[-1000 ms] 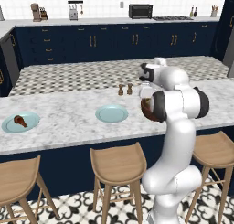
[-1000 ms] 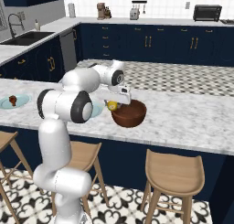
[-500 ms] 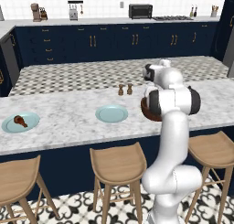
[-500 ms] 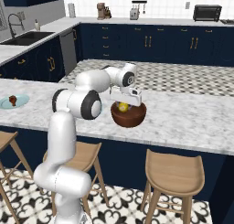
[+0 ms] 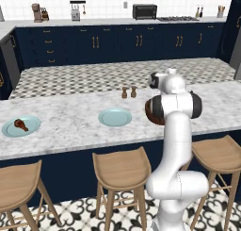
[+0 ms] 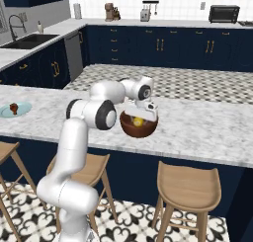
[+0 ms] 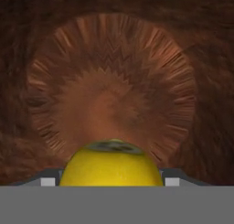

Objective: Pick the chicken drumstick and lemon from their plates and place them in the bowl. Then put the bowl in the fridge.

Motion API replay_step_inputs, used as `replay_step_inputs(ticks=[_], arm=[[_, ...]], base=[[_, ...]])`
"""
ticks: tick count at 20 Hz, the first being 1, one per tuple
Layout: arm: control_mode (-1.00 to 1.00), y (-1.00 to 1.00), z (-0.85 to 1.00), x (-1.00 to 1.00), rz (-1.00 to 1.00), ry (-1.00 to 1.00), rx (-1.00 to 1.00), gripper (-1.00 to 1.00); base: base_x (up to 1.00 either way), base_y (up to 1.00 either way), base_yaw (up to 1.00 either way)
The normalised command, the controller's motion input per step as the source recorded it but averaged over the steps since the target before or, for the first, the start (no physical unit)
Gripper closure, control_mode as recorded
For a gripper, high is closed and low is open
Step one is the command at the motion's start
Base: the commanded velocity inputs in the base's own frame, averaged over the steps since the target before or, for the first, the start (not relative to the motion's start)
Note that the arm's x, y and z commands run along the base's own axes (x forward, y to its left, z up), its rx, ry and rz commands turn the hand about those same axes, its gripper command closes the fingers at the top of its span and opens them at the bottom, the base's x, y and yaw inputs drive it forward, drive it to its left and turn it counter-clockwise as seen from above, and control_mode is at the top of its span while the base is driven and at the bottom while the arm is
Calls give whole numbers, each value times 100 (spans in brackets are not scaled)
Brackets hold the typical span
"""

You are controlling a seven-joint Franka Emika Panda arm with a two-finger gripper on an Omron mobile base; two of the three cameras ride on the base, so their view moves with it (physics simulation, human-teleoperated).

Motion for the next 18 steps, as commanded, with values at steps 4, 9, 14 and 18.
replay_step_inputs(ticks=[4, 9, 14, 18], arm=[[-100, 0, -21, 0, 0, 0, -1, 100], [-100, 1, -6, 0, 0, 1, -1, -100], [-100, 0, 0, 0, 0, 0, 0, -100], [-100, 3, 43, -22, 0, -9, 0, -100]], base=[[0, 0, 0], [0, 0, 0], [0, 0, 0], [0, 0, 0]])
